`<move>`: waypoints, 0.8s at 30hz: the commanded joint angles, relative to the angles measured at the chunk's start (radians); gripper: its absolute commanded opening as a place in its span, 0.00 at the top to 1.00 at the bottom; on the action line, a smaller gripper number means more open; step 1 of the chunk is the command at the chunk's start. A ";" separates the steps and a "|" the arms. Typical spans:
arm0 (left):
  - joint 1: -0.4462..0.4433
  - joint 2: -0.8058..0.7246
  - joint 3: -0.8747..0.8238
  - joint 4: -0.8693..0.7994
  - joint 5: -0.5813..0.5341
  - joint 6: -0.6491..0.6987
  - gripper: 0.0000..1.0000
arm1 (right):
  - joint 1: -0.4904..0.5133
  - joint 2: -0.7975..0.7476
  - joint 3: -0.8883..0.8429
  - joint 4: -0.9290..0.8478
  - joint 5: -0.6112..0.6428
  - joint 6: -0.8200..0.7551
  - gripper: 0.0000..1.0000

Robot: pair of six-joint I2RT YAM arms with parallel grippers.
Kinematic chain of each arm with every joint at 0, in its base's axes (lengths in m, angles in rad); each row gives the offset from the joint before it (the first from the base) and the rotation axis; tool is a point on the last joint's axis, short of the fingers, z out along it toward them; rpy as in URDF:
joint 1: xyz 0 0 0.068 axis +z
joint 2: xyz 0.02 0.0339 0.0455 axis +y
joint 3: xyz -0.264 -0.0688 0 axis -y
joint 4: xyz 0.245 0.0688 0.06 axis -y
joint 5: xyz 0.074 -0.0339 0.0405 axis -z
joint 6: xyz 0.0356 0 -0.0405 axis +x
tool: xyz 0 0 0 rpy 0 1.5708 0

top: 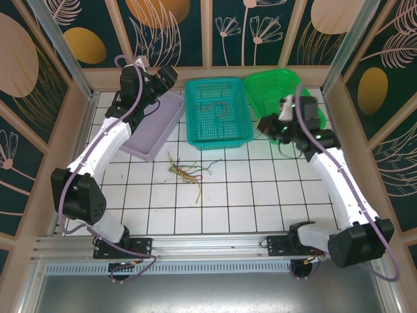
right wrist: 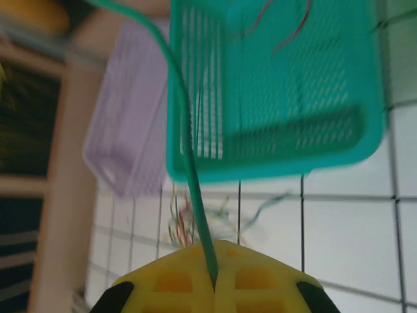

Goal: Untangle the cables

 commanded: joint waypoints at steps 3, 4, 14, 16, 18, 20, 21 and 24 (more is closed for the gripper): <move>0.000 -0.119 -0.083 -0.051 -0.043 -0.031 0.24 | -0.193 0.109 0.148 -0.060 0.048 0.058 1.00; -0.001 -0.134 -0.103 -0.049 -0.035 -0.040 0.24 | -0.219 0.130 0.168 -0.060 0.056 0.050 1.00; -0.096 -0.283 -0.322 -0.056 -0.014 -0.109 0.27 | -0.303 0.417 0.221 -0.002 0.162 -0.132 1.00; -0.130 -0.302 -0.357 -0.057 -0.022 -0.122 0.27 | -0.302 0.470 0.210 0.006 0.173 -0.174 1.00; -0.161 -0.317 -0.389 -0.059 -0.032 -0.138 0.27 | -0.302 0.532 0.218 -0.002 0.204 -0.208 1.00; -0.182 -0.328 -0.414 -0.054 -0.036 -0.155 0.28 | -0.302 0.582 0.230 0.009 0.231 -0.238 1.00; -0.191 -0.331 -0.423 -0.053 -0.036 -0.162 0.28 | -0.302 0.611 0.246 0.004 0.244 -0.255 1.00; -0.204 -0.336 -0.428 -0.068 -0.041 -0.161 0.28 | -0.290 0.678 0.311 -0.027 0.286 -0.296 1.00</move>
